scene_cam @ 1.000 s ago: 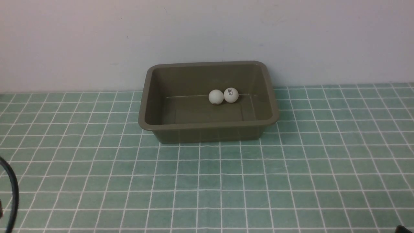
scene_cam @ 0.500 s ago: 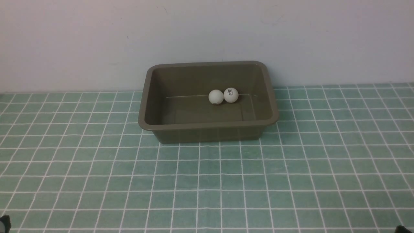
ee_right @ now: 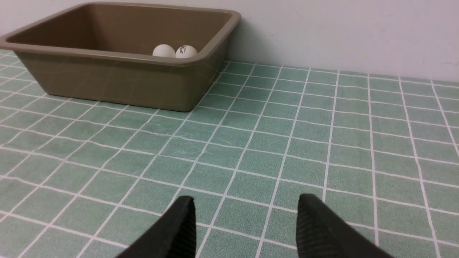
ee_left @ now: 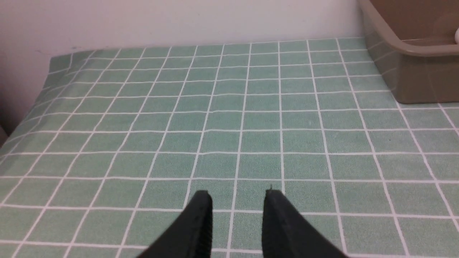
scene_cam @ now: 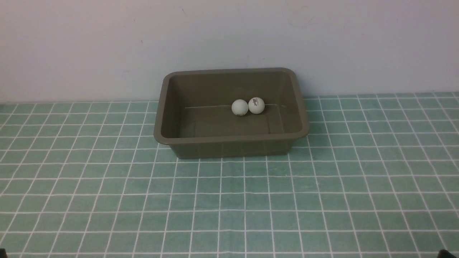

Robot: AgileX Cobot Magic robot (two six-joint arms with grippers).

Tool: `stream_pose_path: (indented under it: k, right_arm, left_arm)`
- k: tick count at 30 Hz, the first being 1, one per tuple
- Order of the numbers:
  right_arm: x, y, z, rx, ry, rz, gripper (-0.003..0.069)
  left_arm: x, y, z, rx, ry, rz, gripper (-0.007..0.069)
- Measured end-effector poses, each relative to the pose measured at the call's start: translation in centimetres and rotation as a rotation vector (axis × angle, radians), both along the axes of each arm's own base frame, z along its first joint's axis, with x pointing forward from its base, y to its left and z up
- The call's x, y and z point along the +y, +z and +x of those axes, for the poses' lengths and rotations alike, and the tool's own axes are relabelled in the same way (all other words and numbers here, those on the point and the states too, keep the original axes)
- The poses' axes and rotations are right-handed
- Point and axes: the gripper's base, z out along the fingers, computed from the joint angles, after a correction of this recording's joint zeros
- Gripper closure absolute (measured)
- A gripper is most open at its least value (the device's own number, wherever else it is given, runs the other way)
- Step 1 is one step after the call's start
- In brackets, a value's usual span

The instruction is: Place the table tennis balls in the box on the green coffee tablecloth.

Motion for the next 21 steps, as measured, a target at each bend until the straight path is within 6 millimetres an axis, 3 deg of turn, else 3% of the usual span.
stream_pose_path:
  k: [13,21]
  right_arm:
    - [0.0,0.0,0.0,0.0,0.0,0.0,0.0303]
    - [0.0,0.0,0.0,-0.001,0.0,0.001,0.0303]
  left_arm:
    - [0.0,-0.6,-0.1,0.04,0.006,-0.008,0.044]
    - [-0.1,-2.0,0.2,0.037,-0.002,-0.033,0.044]
